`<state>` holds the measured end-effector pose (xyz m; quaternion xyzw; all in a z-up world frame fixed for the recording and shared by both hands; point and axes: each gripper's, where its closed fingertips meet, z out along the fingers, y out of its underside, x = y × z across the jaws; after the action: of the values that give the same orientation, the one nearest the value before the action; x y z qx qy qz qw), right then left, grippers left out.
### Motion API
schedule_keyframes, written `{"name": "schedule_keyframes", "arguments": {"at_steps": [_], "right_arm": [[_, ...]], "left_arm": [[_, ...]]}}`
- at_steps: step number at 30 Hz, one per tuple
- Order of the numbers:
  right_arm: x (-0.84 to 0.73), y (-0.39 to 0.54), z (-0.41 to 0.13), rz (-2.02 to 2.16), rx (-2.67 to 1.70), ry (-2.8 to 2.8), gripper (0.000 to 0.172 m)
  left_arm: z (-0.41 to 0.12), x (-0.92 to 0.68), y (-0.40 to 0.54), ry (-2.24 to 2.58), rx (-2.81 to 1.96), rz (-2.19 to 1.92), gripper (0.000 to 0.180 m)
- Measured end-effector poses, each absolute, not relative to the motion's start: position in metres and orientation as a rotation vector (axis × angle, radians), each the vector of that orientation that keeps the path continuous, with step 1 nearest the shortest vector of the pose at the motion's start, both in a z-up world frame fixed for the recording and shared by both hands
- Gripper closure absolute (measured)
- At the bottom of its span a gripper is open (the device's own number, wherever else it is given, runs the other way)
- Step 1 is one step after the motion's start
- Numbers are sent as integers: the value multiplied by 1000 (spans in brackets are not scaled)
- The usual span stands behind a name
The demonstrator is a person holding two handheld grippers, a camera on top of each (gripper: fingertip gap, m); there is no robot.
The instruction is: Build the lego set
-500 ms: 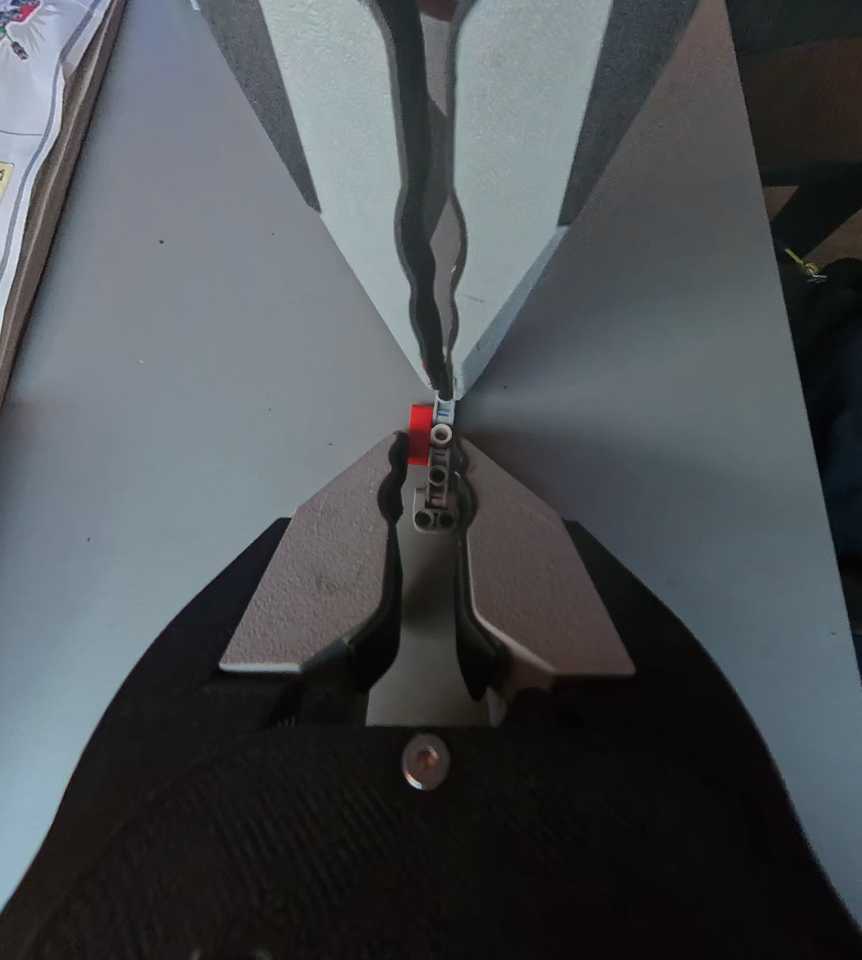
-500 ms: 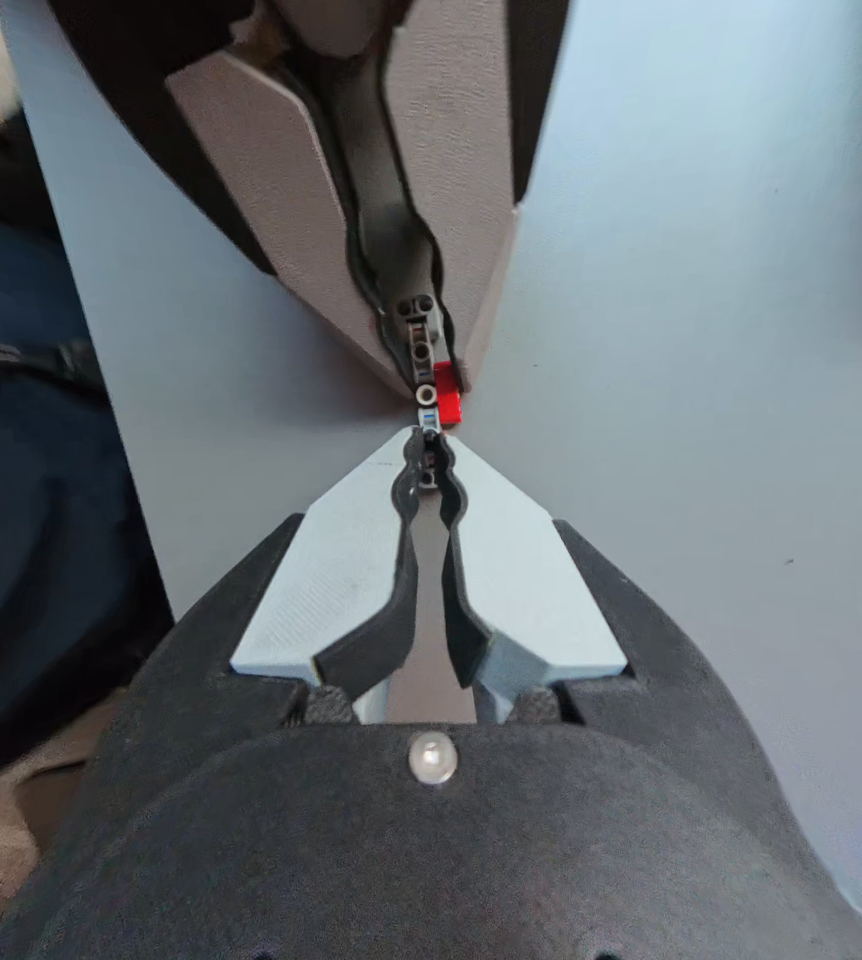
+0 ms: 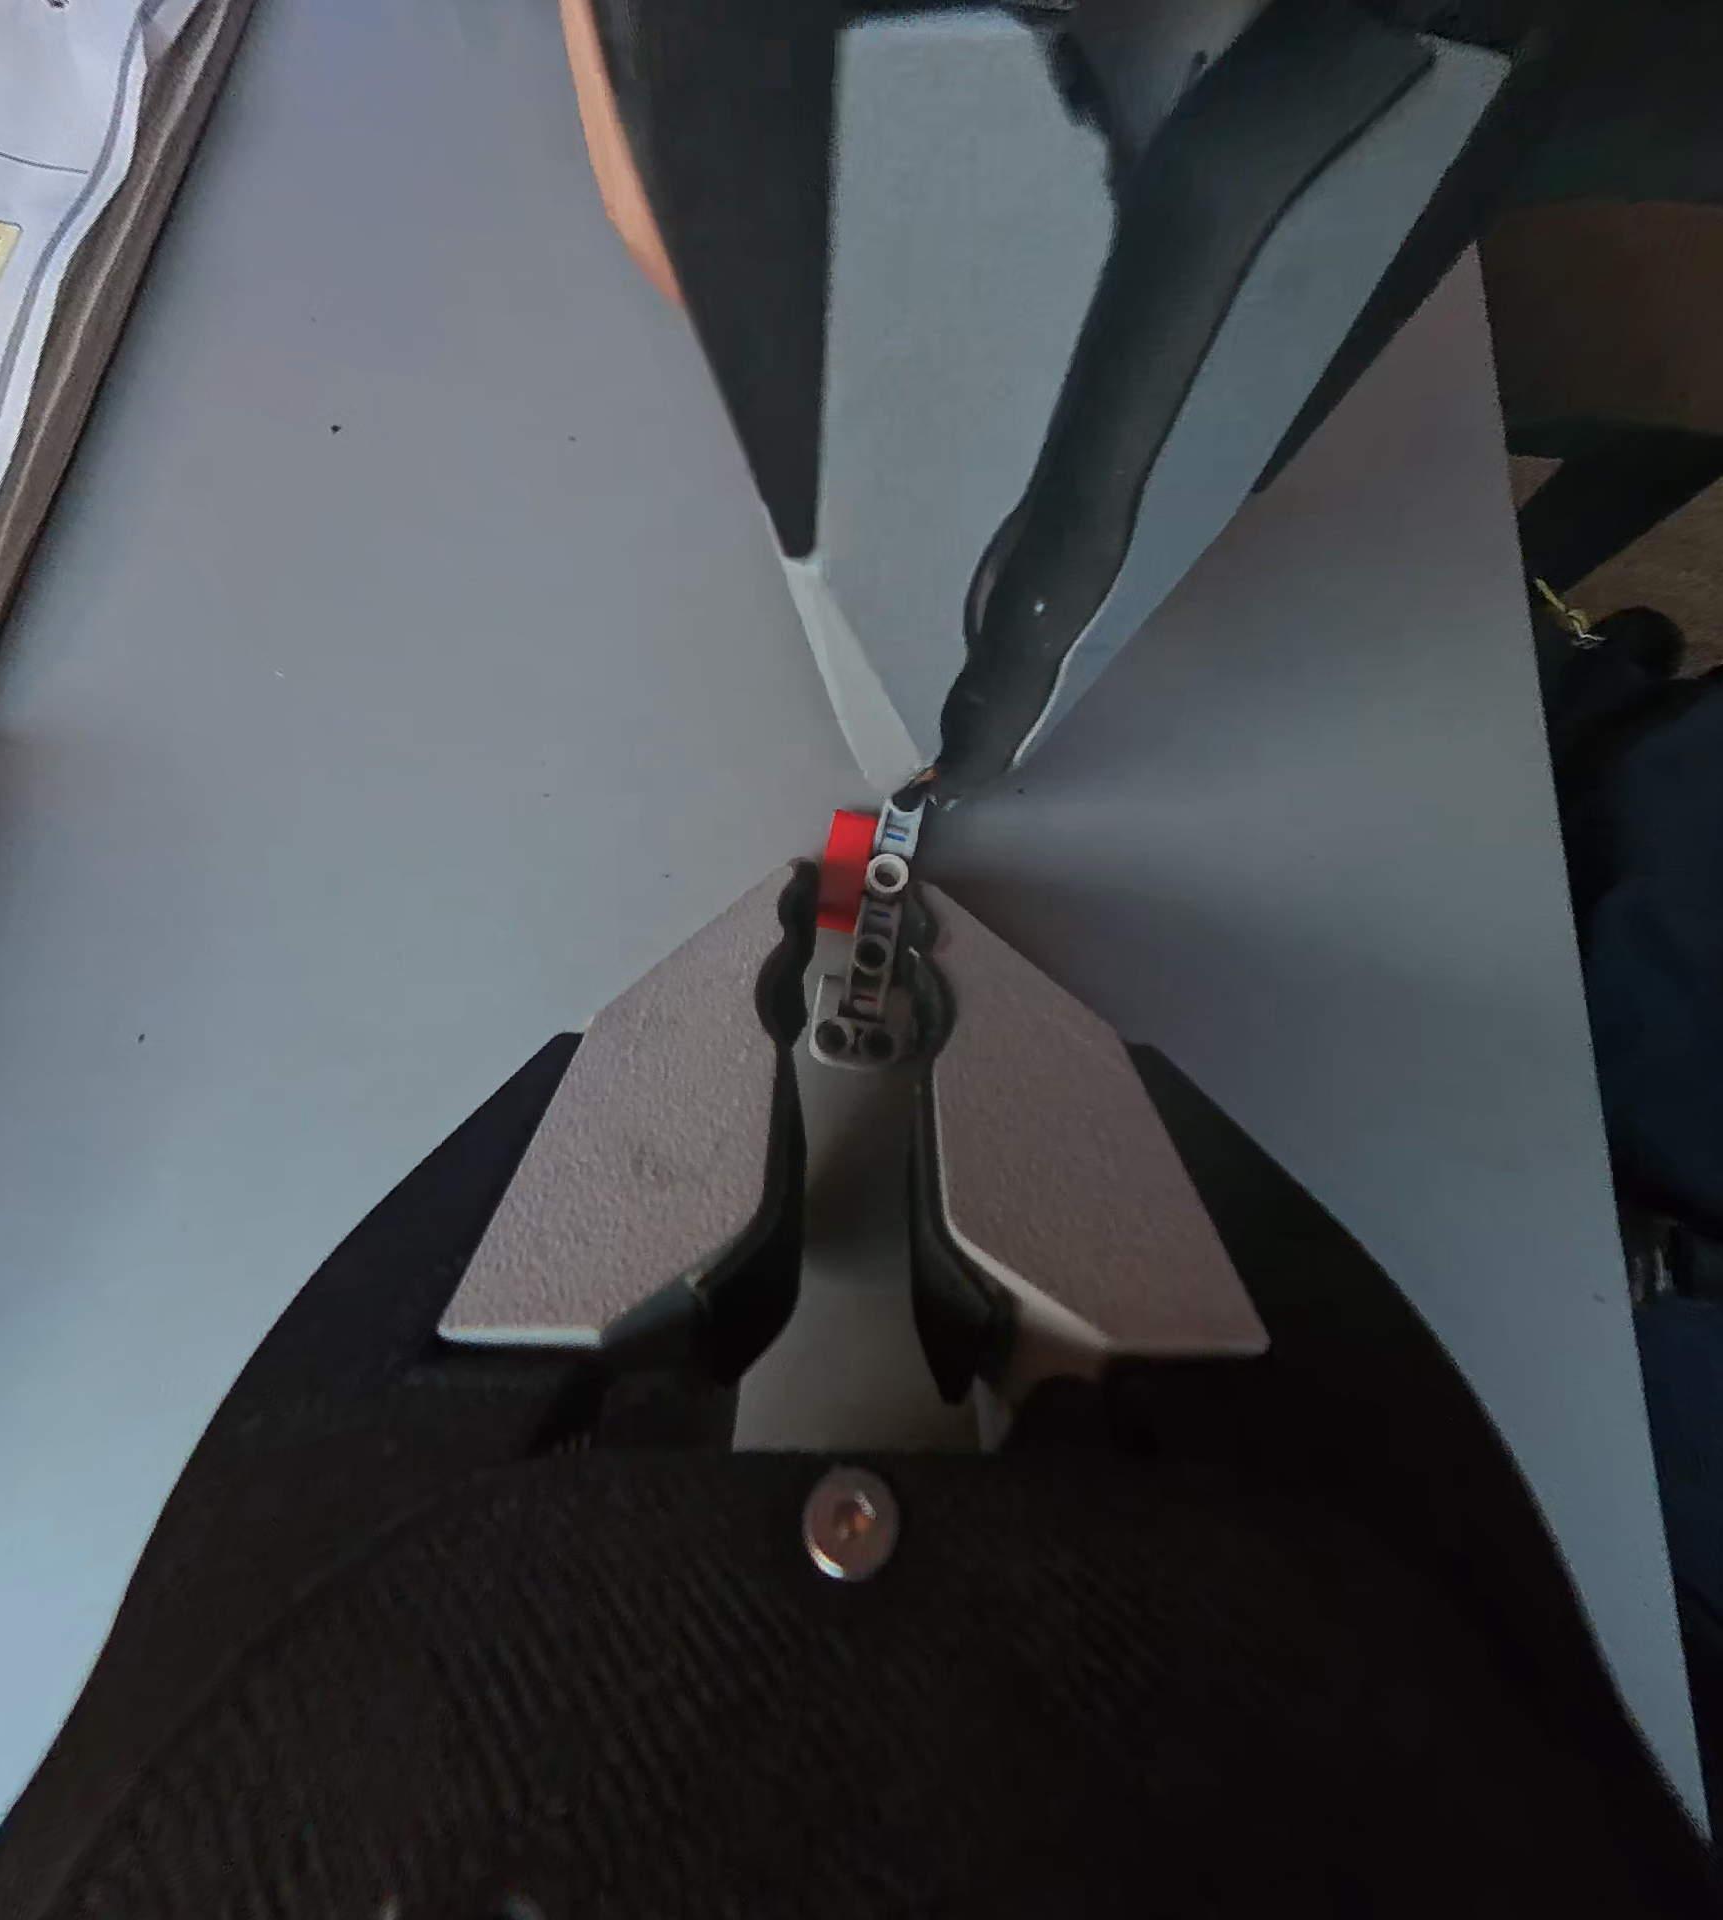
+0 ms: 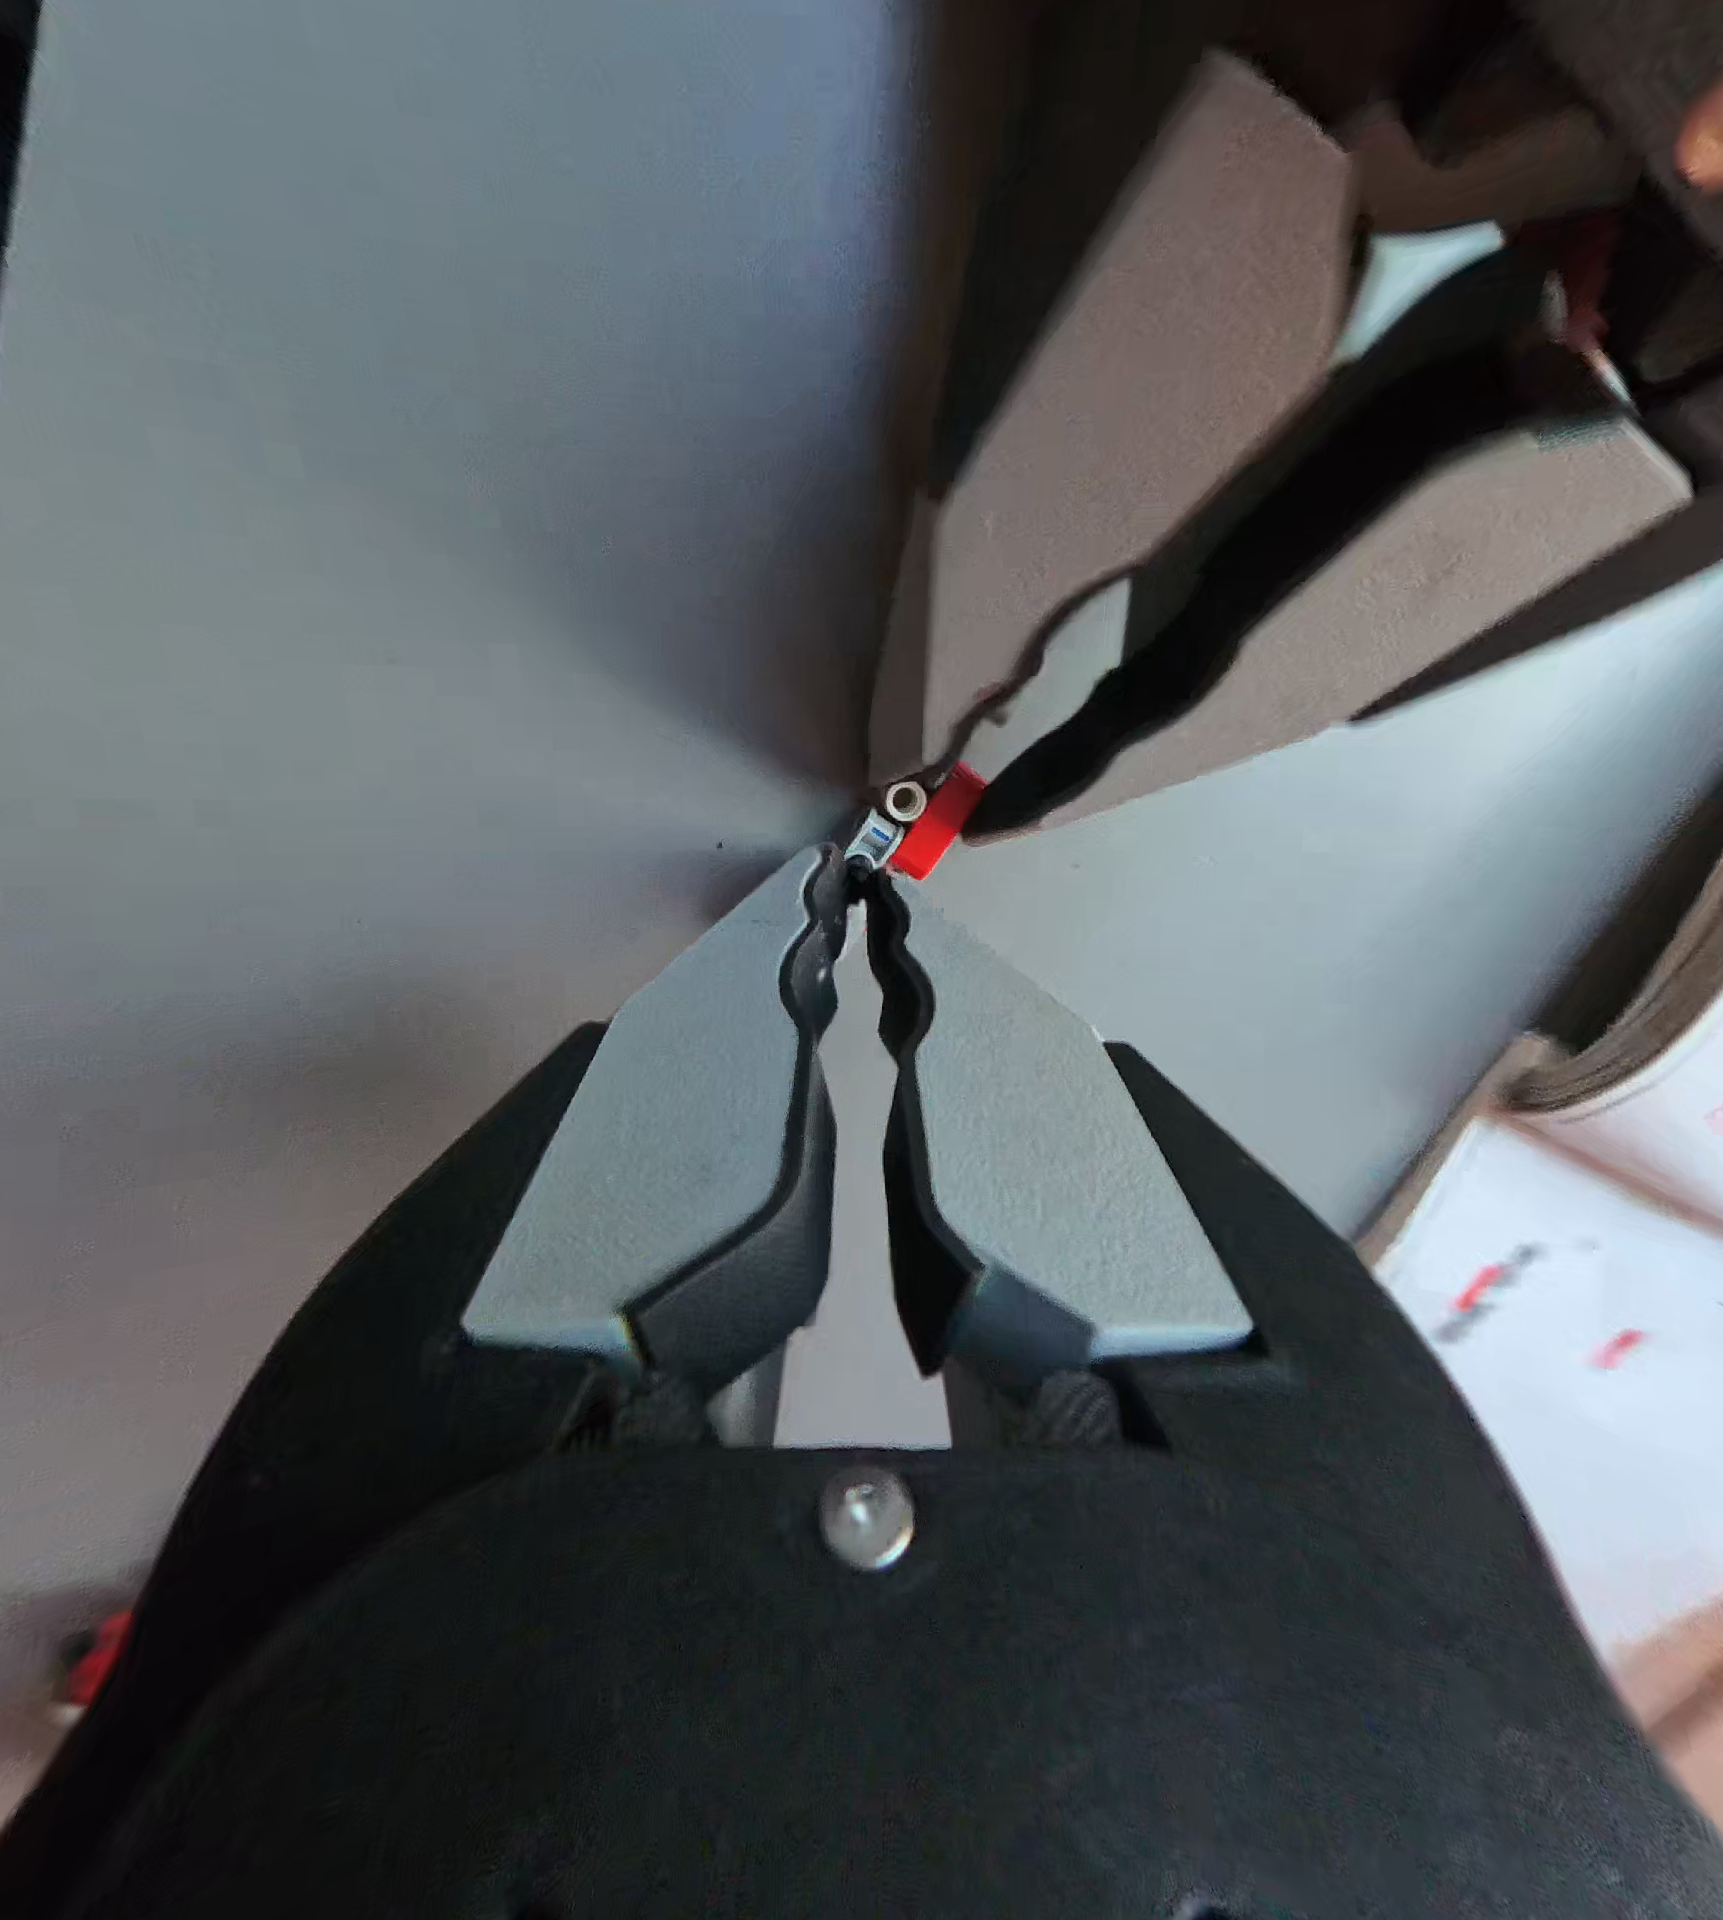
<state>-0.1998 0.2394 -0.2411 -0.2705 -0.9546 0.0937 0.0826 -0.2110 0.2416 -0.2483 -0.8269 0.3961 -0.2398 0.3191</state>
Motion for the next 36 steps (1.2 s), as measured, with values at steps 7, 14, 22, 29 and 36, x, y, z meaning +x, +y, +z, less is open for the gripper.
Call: {"name": "schedule_keyframes", "arguments": {"at_steps": [7, 14, 22, 29, 36], "right_arm": [[-209, 236, -242, 382, -1320, -2583, 169], [-205, 243, -238, 765, -1495, -2254, 169], [-208, 262, -222, 1026, -1644, -1885, 169], [-208, 258, -178, 1473, -1719, -1510, 169], [-209, 256, -155, 1755, -1764, -1174, 170]], "left_arm": [[-248, -210, 242, 1011, -2185, -630, 167], [-248, -210, 243, 1016, -2173, -609, 166], [-247, -211, 245, 1015, -2168, -586, 166], [-245, -211, 244, 1028, -2149, -568, 152], [-234, -210, 247, 1006, -2070, -496, 148]]}}
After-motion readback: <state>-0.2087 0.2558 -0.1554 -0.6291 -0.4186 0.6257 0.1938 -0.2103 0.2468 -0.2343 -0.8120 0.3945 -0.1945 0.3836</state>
